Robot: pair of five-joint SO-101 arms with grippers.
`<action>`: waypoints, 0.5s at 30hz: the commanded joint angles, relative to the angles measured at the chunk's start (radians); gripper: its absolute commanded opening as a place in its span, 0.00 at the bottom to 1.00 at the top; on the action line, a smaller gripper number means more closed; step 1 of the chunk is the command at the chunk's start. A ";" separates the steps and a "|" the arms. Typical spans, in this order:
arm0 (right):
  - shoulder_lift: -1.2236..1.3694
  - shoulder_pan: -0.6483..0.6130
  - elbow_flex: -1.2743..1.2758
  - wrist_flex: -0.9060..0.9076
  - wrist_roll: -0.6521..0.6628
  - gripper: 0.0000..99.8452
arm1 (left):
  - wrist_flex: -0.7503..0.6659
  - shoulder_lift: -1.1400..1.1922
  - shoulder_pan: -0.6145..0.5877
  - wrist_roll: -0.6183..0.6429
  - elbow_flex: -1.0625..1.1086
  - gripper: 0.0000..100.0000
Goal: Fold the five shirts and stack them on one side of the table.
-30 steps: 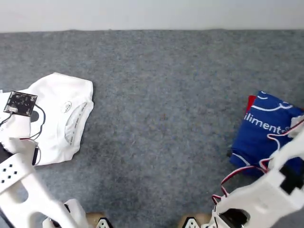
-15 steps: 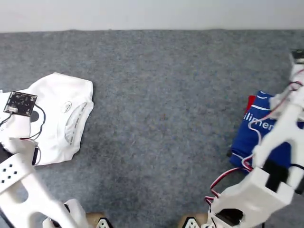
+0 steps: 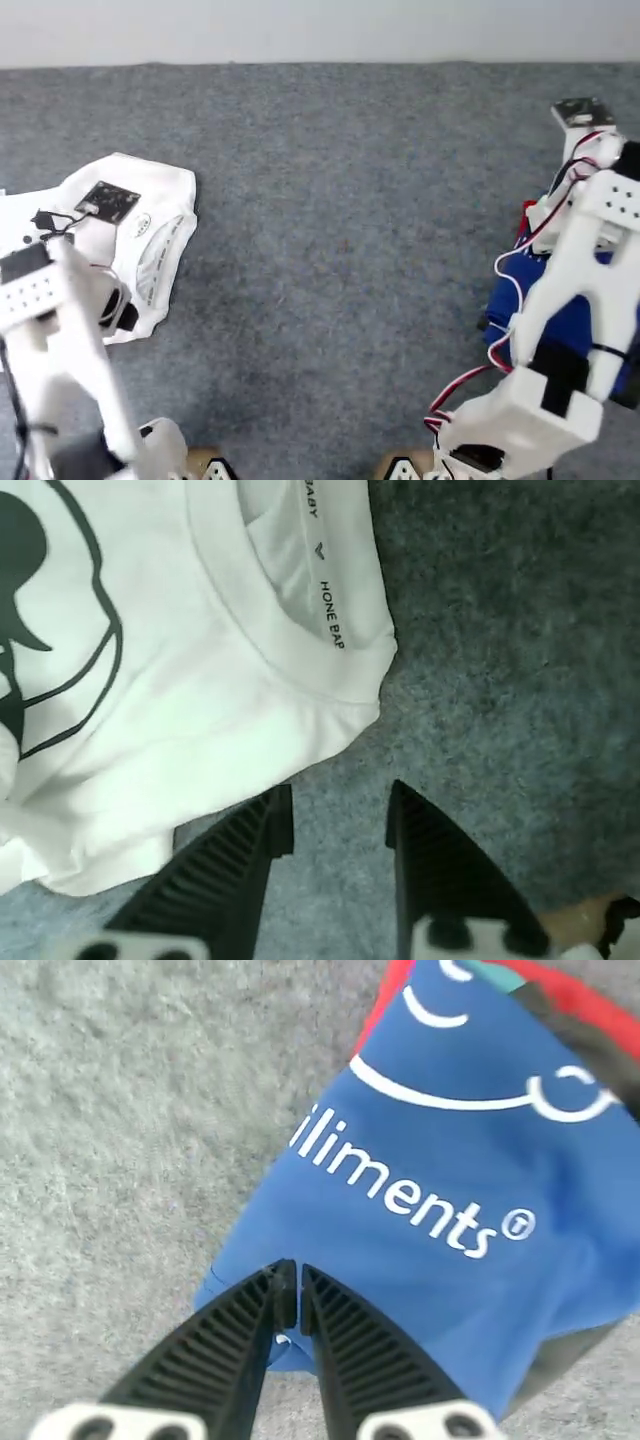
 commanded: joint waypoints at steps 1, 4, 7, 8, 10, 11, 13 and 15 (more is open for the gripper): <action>-0.087 -0.010 -0.005 0.044 -0.002 0.01 | -0.020 0.167 0.011 -0.005 -0.104 0.17; -0.116 -0.012 0.040 0.044 0.000 0.01 | -0.020 0.290 0.014 -0.005 -0.171 0.17; -0.157 -0.012 0.127 0.042 0.000 0.01 | -0.032 0.405 0.015 -0.006 -0.229 0.17; -0.171 -0.012 0.157 0.042 0.000 0.01 | -0.051 0.442 0.025 -0.006 -0.237 0.17; -0.205 -0.012 0.213 0.041 0.000 0.01 | -0.098 0.505 0.038 -0.002 -0.242 0.17; -0.220 -0.012 0.239 0.041 0.002 0.01 | -0.126 0.534 0.041 0.002 -0.243 0.17; -0.254 -0.012 0.285 0.041 0.003 0.01 | -0.183 0.589 0.057 0.017 -0.243 0.16; -0.285 -0.012 0.316 0.041 0.005 0.01 | -0.226 0.623 0.075 0.080 -0.246 0.16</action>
